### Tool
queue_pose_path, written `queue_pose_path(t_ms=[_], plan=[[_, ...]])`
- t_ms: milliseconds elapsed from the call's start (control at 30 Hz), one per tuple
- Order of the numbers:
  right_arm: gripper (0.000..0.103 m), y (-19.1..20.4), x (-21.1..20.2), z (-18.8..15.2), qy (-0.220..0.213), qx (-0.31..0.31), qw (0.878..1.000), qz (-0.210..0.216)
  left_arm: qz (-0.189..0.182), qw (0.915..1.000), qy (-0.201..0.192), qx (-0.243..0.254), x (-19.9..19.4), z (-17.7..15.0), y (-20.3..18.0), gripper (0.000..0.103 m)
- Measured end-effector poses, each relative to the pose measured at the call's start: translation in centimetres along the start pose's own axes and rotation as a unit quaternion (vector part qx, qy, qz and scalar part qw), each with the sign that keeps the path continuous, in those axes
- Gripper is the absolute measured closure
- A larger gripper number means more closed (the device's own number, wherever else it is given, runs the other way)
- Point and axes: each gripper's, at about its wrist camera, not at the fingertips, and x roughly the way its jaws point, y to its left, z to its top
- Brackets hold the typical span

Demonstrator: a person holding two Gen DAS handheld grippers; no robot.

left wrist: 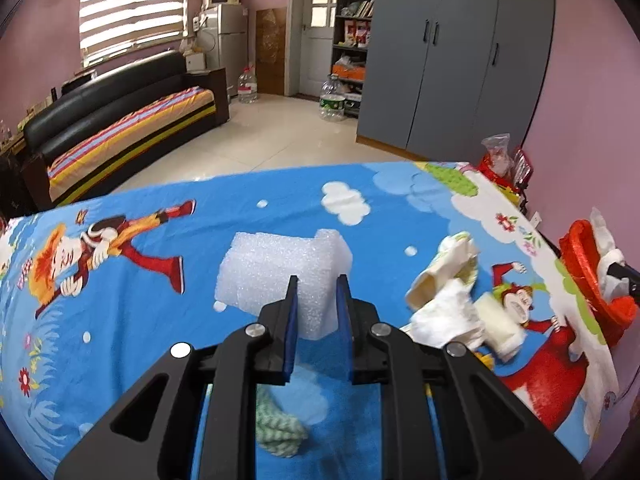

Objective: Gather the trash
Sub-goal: 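Grasp the white foam block with the left tool while the right tool grasps a tissue, then carry the foam block and tissue over the orange bin and open both tools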

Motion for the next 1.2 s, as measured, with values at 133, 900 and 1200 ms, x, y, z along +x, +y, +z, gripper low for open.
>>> queue_pose_path(t_ms=[133,900,1200], plan=[[0.076,-1.3,-0.5,0.2,-0.006,0.007,1.000,-0.014,-0.016,0.9995,-0.024,0.011,-1.4,1.4,-2.0,0.086],[0.076,-16.8,-4.3,0.7,-0.043,0.088,0.984,-0.150,-0.236,0.9617,-0.062,0.126,-2.1,6.9,-25.8,0.086],[0.076,-20.9,-4.7,-0.1,-0.039,0.102,0.975,-0.192,-0.308,0.9391,-0.040,0.148,-0.5,7.0,-33.7,0.086]])
